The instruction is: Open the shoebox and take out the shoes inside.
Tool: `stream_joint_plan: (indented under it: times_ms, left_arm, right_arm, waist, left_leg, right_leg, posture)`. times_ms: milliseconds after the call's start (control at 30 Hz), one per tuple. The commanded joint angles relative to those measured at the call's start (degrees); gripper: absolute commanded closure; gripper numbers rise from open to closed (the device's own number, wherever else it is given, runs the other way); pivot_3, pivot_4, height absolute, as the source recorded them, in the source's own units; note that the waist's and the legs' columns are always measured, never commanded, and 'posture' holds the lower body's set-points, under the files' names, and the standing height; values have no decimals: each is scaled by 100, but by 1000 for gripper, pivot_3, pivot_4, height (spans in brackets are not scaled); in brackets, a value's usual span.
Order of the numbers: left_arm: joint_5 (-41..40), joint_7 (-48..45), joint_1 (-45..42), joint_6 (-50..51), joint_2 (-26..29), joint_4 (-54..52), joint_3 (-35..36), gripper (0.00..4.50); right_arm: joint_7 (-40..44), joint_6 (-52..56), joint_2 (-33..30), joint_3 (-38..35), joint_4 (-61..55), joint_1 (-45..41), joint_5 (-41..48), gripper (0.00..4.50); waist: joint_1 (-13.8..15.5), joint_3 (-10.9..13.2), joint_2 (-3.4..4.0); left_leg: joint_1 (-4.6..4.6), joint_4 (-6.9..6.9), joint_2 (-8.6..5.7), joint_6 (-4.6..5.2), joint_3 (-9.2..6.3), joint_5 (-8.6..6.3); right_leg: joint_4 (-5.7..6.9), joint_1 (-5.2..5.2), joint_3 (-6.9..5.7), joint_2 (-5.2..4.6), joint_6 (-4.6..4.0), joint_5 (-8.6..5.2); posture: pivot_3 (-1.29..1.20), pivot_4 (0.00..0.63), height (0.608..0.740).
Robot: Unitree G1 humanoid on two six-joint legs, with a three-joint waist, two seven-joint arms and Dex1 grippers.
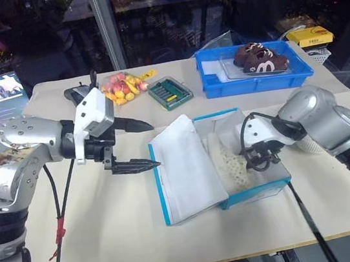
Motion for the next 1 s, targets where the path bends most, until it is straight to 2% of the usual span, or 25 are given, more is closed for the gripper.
stream_joint_plan:
  times_ms: [33,267,533,700,800,900,1000]
  left_arm:
    - [-29,3,-140,-43,25,-68,90,0]
    - [-11,-62,-164,-57,34,-31,53,0]
    - [37,-133,-255,-110,-11,37,-22,0]
    - [81,-206,-347,-154,-67,128,-105,0]
    - [100,-251,-365,-192,-92,179,-143,0]
    - [125,-287,-410,-237,-152,236,-206,0]
    - [176,-342,-487,-272,-210,314,-259,0]
  right_arm:
    - [-81,213,167,-551,-265,-195,382,4363]
    - [-895,765,792,-1518,-107,-838,967,4435]
    - [-1398,489,595,-1882,454,-1261,786,4435]
    - [-1495,-57,-366,-1976,1113,-1525,213,4435]
    - [-1723,-688,-1096,-1806,1663,-1562,-491,4435]
    - [-1764,-764,-1206,-1867,1955,-1535,-506,4435]
    - [-1857,-1089,-1060,-1634,2233,-1451,-739,4435]
  waist:
    - [-3,0,0]
    - [-41,0,0]
    - [15,0,-1]
    - [48,2,-1]
    - [49,3,-1]
    - [3,3,-2]
    - [-136,3,-2]
  left_leg:
    - [0,0,0,0,0,0]
    - [0,2,1,0,-1,0]
    - [-2,1,0,-1,0,-3]
    - [-10,1,-2,-1,0,-3]
    - [-12,-1,-2,-2,2,-6]
    - [-9,-1,-1,-3,4,-7]
    - [3,-1,-1,-3,15,-6]
  right_leg:
    - [0,0,0,0,0,0]
    - [6,-2,3,2,-7,4]
    - [-1,0,2,2,-17,10]
    - [-4,-7,2,1,-19,11]
    - [-13,-6,3,-1,-20,12]
    - [-14,-4,3,-1,-10,6]
    - [-6,-1,18,1,-1,2]
  posture:
    - [0,150,740]
    - [0,150,740]
    - [0,150,740]
    - [0,150,740]
    - [0,150,740]
    - [0,150,740]
    - [0,150,740]
